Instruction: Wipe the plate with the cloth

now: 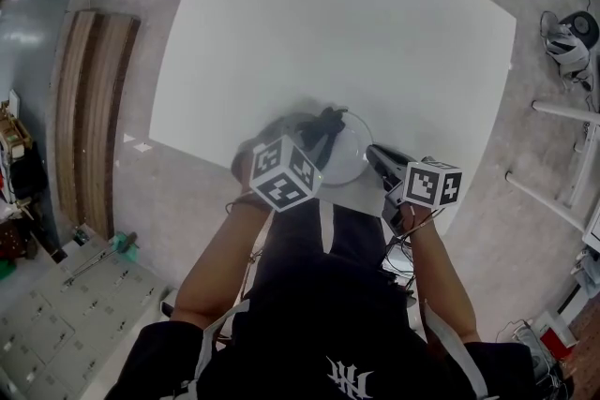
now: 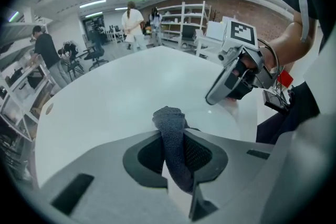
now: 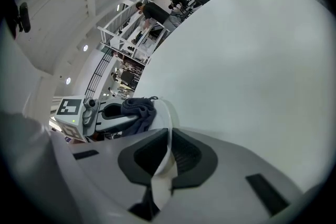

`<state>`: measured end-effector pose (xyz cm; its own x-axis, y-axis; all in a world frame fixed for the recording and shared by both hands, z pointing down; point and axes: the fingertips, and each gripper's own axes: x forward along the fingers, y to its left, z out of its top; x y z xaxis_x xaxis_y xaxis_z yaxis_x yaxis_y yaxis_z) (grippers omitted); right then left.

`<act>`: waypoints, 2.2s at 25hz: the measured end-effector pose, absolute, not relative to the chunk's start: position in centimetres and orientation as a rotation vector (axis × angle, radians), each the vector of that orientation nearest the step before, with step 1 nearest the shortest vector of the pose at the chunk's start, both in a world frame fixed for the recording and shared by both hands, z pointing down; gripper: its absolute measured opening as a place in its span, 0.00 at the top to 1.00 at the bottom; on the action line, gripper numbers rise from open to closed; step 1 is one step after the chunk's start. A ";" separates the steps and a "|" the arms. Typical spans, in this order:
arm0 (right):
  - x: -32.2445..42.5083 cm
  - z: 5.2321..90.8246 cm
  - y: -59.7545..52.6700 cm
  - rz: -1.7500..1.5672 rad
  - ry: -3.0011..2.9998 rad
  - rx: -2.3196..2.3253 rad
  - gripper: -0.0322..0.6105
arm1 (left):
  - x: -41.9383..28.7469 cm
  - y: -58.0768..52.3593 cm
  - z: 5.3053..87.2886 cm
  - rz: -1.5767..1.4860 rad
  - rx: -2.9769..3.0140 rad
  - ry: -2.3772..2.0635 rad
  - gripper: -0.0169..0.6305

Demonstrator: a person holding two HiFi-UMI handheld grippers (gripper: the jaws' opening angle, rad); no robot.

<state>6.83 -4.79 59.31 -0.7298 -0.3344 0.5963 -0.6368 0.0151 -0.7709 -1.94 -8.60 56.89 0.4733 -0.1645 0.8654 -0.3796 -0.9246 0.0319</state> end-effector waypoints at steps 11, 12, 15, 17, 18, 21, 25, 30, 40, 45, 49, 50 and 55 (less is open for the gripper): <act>6.7 59.2 -4.9 1.783 -2.046 1.015 0.92 | -2.8 -0.7 56.0 1.426 2.451 -0.369 0.89; 6.7 59.2 -4.8 1.781 -2.046 1.015 0.92 | -1.9 -0.1 56.1 1.408 2.458 -0.347 0.89; 6.8 59.2 -4.6 1.776 -2.049 1.017 0.92 | 0.9 0.4 56.5 1.365 2.490 -0.302 0.89; 6.7 59.2 -4.6 1.777 -2.052 1.017 0.92 | 2.2 -0.6 56.9 1.356 2.512 -0.300 0.89; 6.8 59.2 -4.6 1.777 -2.052 1.017 0.92 | 2.5 -1.3 57.0 1.354 2.519 -0.309 0.89; 6.8 59.2 -4.6 1.778 -2.051 1.015 0.92 | 2.5 -4.0 57.6 1.354 2.523 -0.355 0.89; 6.7 59.2 -4.7 1.772 -2.052 1.016 0.92 | 0.8 -6.9 57.7 1.348 2.511 -0.415 0.89; 7.1 59.4 -4.7 1.768 -2.047 1.021 0.92 | -2.4 -7.2 57.2 1.387 2.478 -0.502 0.89; 6.9 59.0 -4.8 1.752 -2.040 1.037 0.92 | -5.4 -3.8 56.3 1.307 2.410 -0.557 0.89; 7.0 58.8 -5.2 1.769 -2.036 1.059 0.92 | -4.2 -2.4 55.1 1.295 2.438 -0.518 0.89; 7.0 58.4 -5.3 1.760 -2.054 1.061 0.92 | -3.8 -1.9 54.7 1.286 2.439 -0.501 0.89; 7.0 58.2 -5.3 1.762 -2.062 1.064 0.92 | -4.0 -1.8 54.6 1.289 2.439 -0.499 0.89; 7.4 57.6 -5.4 1.763 -2.063 1.086 0.91 | -5.1 -1.8 54.6 1.299 2.423 -0.504 0.89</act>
<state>7.36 -5.39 57.63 -0.7036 -0.3872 0.5959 -0.6488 0.0081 -0.7609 -5.11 -1.78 54.56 0.5178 -0.1456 0.8430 -0.4609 -0.8777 0.1315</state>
